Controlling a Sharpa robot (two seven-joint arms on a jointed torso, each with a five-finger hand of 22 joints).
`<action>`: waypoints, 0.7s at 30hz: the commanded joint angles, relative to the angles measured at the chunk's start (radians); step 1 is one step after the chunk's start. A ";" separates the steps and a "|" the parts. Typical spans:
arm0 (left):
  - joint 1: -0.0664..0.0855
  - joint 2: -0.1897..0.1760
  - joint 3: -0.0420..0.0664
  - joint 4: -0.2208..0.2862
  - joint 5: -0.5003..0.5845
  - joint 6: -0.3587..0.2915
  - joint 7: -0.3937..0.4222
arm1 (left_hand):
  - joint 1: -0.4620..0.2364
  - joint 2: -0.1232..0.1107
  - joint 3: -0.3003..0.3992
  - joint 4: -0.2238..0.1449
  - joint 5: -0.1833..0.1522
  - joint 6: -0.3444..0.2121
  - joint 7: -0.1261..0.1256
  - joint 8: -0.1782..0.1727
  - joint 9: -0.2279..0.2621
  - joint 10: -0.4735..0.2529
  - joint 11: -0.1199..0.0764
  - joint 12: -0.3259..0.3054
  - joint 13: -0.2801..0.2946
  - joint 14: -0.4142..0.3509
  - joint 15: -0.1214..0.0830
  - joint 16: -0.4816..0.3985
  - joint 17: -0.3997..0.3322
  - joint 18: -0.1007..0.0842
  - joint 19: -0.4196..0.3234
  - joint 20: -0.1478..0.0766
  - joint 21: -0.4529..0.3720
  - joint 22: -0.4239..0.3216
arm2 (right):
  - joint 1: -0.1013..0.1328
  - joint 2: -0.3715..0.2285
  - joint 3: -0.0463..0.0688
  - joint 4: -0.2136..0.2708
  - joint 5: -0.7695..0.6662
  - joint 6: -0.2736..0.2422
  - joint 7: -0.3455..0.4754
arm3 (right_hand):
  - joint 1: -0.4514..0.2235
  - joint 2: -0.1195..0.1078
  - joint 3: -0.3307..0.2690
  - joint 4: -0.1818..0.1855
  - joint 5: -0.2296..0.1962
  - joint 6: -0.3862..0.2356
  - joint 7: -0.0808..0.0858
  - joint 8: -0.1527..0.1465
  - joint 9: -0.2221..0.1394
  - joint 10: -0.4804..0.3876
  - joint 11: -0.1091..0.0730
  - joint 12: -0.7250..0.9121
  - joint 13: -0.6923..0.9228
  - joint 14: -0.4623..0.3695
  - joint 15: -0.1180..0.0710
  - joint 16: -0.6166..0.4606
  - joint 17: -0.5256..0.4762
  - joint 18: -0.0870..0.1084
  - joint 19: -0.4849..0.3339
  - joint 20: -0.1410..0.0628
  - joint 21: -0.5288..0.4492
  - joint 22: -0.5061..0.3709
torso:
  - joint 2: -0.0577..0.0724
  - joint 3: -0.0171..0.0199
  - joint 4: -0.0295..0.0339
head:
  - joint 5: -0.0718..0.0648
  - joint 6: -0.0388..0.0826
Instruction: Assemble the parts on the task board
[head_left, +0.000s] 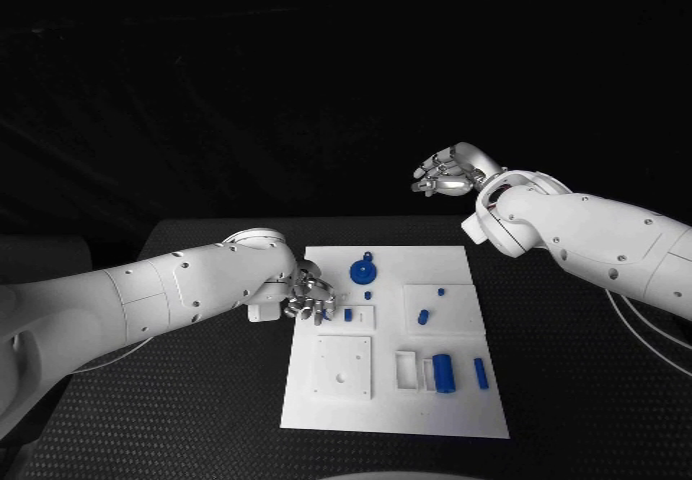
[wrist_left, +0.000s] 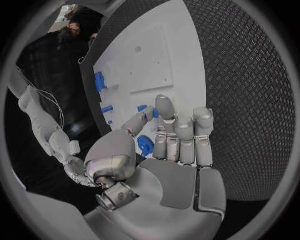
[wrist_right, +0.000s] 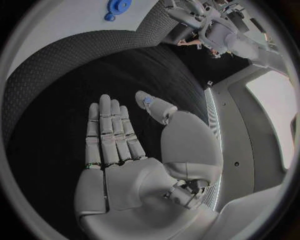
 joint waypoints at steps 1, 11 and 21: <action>-0.001 0.003 0.000 0.004 0.004 -0.006 0.011 | 0.010 0.010 0.062 0.035 0.017 0.001 -0.006 0.003 0.001 0.009 -0.023 0.005 0.001 0.069 -0.076 -0.003 0.002 0.025 -0.005 -0.102 0.003 0.016 | 0.000 0.001 0.001 0.002 -0.001 0.012 0.011 | 0.006 0.008 -0.007 0.000 -0.002 -0.004 0.000 0.005 -0.001 0.006 0.000 -0.006 -0.002 0.004 0.003 -0.004 -0.001 -0.002 -0.002 0.006 -0.005 0.001 | 0.000 0.0001 -0.0006 | 0.000 0.001; -0.003 0.005 0.001 0.006 0.008 -0.003 0.014 | 0.010 0.010 0.062 0.035 0.016 0.001 -0.006 0.002 0.002 0.009 -0.023 0.006 0.001 0.069 -0.076 -0.003 0.002 0.025 -0.005 -0.102 0.003 0.016 | 0.000 0.000 0.001 0.002 -0.001 0.013 0.011 | 0.006 0.008 -0.007 0.000 -0.002 -0.004 0.000 0.005 -0.002 0.007 0.000 -0.006 -0.003 0.004 0.003 -0.004 -0.001 -0.002 -0.002 0.007 -0.006 0.001 | 0.000 0.0004 -0.0001 | -0.001 0.001; -0.004 0.008 0.001 0.003 0.005 -0.008 0.018 | 0.010 0.010 0.061 0.035 0.014 0.000 -0.005 0.002 0.003 0.008 -0.023 0.006 0.001 0.068 -0.076 -0.004 0.002 0.025 -0.005 -0.102 0.003 0.016 | -0.001 0.002 0.001 0.001 -0.001 0.014 0.011 | 0.006 0.009 -0.007 0.000 -0.002 -0.004 0.000 0.005 -0.002 0.008 0.000 -0.007 -0.004 0.004 0.003 -0.005 -0.001 -0.002 -0.002 0.007 -0.006 0.001 | 0.000 0.0005 0.0001 | -0.002 0.003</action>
